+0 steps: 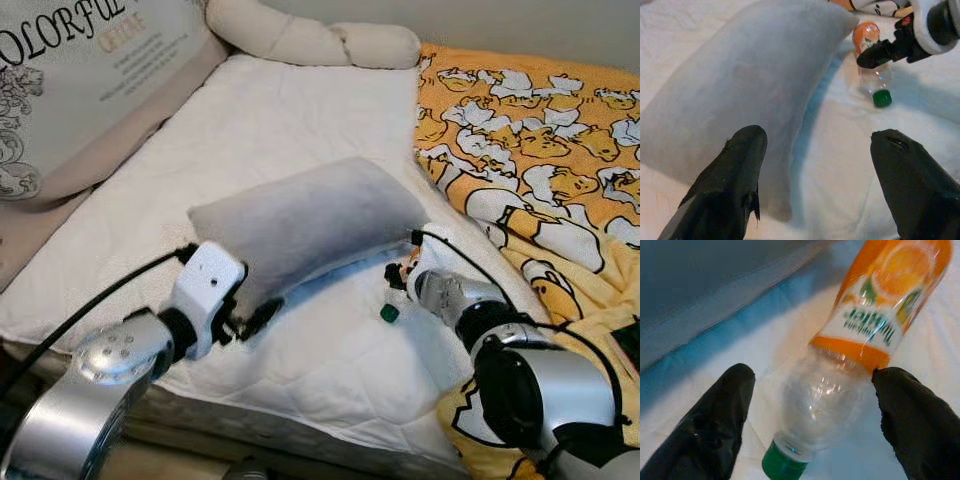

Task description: Clean up the room

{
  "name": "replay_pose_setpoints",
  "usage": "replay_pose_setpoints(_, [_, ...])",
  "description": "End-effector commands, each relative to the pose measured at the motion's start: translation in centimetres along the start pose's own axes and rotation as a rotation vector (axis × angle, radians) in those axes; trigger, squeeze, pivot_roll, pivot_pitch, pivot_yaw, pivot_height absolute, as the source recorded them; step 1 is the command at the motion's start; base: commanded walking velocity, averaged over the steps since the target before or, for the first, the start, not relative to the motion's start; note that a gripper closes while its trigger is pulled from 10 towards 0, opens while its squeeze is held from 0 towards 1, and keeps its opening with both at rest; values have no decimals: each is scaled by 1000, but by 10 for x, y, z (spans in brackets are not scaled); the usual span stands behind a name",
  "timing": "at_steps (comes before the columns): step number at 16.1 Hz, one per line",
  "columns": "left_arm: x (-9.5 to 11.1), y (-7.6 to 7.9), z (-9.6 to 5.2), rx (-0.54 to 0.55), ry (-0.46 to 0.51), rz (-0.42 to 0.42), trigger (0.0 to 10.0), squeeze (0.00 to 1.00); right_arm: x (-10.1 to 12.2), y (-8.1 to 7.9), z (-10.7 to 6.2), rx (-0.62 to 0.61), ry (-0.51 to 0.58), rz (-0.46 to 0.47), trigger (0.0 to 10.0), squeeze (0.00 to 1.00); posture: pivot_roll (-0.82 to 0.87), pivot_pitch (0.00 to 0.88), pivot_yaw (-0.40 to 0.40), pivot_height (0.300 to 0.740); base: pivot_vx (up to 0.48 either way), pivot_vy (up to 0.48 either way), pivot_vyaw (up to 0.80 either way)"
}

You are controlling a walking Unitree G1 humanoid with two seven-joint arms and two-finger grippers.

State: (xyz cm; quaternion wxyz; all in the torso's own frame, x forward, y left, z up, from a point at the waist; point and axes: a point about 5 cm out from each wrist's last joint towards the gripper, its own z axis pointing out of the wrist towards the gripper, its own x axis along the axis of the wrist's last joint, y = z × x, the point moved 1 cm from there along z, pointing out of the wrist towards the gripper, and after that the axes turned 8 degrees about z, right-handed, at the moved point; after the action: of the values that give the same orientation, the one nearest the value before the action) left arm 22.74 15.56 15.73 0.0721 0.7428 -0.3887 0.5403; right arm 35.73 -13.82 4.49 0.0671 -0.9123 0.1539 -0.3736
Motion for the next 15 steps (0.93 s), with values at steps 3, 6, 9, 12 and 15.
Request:
replay_pose_setpoints(3, [2,4,-8,-9,-11,5,10000,0,-17,7,3,-33,-31,6,2549,0,250,82,-3,740,0,0,0])
replay_pose_setpoints(6, [1,8,-11,-14,-25,-5,10000,0,-23,10,4,-53,-39,8,4314,0,251,100,0,740,0,0,0])
replay_pose_setpoints(9, [0,9,-12,-18,-32,-5,10000,0,-21,11,4,-28,10,43,6980,0,250,110,-1,740,0,0,0])
replay_pose_setpoints(12, [0,9,-12,-14,-34,-8,10000,0,-22,12,5,-15,1,76,0,0,250,106,-1,740,0,0,0])
replay_pose_setpoints(15, [1,10,-11,-15,-30,-12,10000,0,-27,13,5,-15,-16,119,0,0,248,100,-2,740,0,0,0])
